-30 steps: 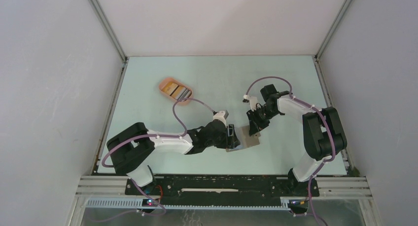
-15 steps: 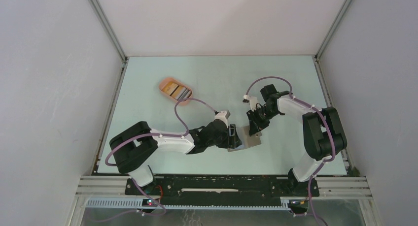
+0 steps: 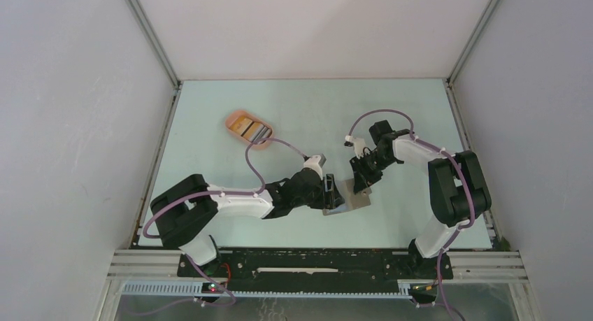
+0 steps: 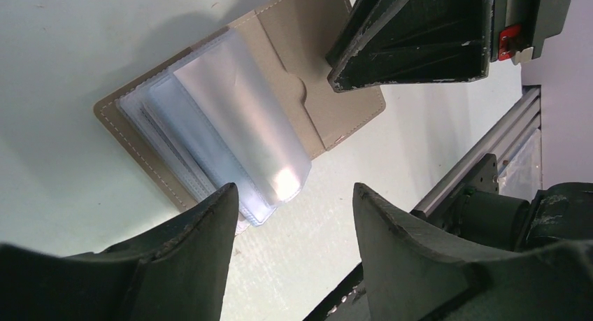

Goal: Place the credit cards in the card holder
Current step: Open the card holder at the center of the board.

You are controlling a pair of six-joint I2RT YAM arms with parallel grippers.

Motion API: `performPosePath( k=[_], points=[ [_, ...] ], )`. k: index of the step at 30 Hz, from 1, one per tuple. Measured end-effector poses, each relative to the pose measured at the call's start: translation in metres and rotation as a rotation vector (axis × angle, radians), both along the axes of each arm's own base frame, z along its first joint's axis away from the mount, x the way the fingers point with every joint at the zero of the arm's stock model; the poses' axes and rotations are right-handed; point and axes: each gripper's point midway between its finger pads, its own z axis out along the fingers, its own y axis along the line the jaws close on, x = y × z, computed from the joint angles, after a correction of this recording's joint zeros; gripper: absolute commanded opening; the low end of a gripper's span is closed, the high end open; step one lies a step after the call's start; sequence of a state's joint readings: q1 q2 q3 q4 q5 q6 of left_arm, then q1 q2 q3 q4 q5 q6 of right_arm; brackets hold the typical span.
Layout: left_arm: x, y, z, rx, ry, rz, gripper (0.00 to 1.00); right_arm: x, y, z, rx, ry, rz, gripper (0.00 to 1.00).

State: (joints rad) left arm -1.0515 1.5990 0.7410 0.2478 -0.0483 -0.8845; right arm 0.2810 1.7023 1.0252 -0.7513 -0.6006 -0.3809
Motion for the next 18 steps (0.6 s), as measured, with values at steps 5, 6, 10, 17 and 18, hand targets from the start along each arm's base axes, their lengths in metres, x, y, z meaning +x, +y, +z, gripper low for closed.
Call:
performPosePath(
  k=[5,6,10,17,18],
  points=[
    [-0.0001,-0.002,0.0009,-0.012,0.005,0.002,0.66,0.0003,0.0,0.0001,0.0,0.0,0.0,0.3],
    [-0.0003,-0.0024,0.0001,-0.012,0.008,0.0,0.66,0.0003,0.0,0.0001,0.0,0.0,0.0,0.3],
    [-0.0006,-0.0025,-0.0033,-0.009,0.017,0.004,0.66,0.0003,0.0,0.0001,0.0,0.0,0.0,0.3],
    [-0.0008,-0.0026,-0.0037,-0.01,0.023,0.009,0.66,0.0005,0.0001,0.0003,0.0,-0.001,0.0,0.3],
    [-0.0008,-0.0026,-0.0039,-0.01,0.024,0.009,0.66,0.0007,0.0002,0.0005,0.0,-0.001,0.0,0.3]
  ],
)
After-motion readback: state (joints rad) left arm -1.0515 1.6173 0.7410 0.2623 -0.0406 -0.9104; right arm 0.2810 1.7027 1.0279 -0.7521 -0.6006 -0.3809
